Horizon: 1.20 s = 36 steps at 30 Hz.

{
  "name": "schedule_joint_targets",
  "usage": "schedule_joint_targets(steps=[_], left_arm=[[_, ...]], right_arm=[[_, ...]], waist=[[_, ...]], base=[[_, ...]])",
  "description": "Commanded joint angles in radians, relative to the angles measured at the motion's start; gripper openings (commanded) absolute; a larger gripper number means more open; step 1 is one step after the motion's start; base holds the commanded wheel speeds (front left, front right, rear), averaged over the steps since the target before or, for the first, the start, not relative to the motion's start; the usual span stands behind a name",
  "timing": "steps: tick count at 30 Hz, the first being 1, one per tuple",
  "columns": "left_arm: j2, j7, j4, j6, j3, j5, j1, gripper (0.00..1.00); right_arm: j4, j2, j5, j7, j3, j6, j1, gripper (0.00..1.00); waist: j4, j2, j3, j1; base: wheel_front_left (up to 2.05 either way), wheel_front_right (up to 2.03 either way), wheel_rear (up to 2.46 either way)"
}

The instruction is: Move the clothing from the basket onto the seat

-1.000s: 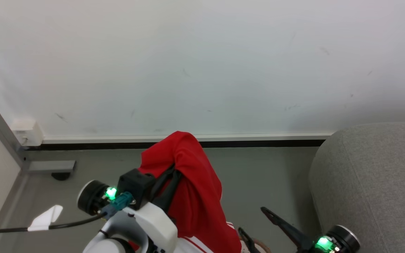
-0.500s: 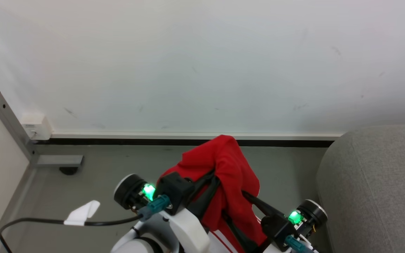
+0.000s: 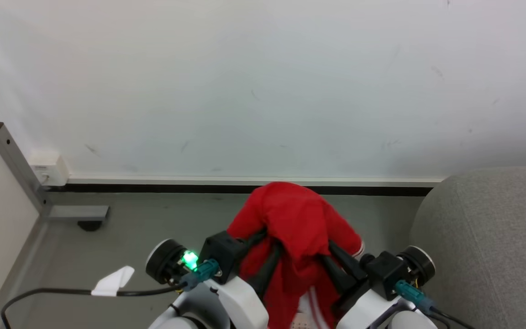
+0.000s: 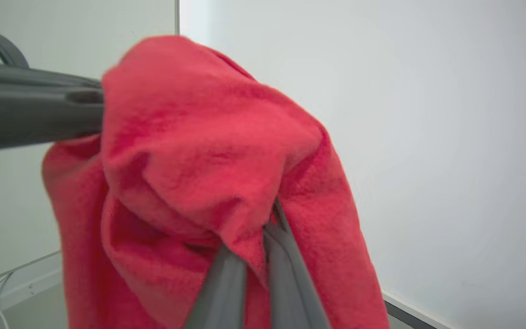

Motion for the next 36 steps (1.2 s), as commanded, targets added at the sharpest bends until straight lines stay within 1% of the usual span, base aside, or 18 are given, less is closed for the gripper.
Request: schedule_joint_targets(steps=[1, 14, 22, 28, 36], left_arm=[[0.004, -0.008, 0.007, 0.003, 0.001, -0.013, 0.011, 1.0], [-0.002, -0.03, 0.034, 0.018, 0.004, -0.029, 0.037, 1.0], [-0.009, -0.045, 0.038, 0.026, 0.0, -0.04, 0.048, 1.0], [-0.008, -0.051, 0.038, 0.03, -0.003, -0.047, 0.058, 1.0], [-0.003, -0.061, 0.023, 0.035, -0.003, -0.053, 0.068, 1.0]], right_arm=[[-0.012, 0.0, 0.003, -0.007, -0.011, -0.002, 0.013, 0.0], [-0.064, -0.006, -0.035, -0.007, -0.156, -0.002, 0.021, 0.0], [-0.101, -0.018, -0.04, -0.006, -0.239, -0.002, 0.041, 0.0], [-0.122, -0.029, -0.051, -0.006, -0.279, -0.002, 0.057, 0.0], [-0.148, -0.043, -0.062, -0.006, -0.304, -0.002, 0.061, 0.0]], waist=[[-0.006, 0.0, 0.001, -0.0001], [-0.069, 0.0, 0.013, -0.0001], [-0.138, 0.0, 0.021, -0.0001], [-0.215, 0.0, 0.034, -0.0001], [-0.351, 0.0, 0.056, -0.0001]], base=[[0.0, 0.0, 0.0], [0.0, 0.0, 0.0], [0.0, 0.0, 0.0], [0.0, 0.0, 0.0], [0.0, 0.0, 0.0]])
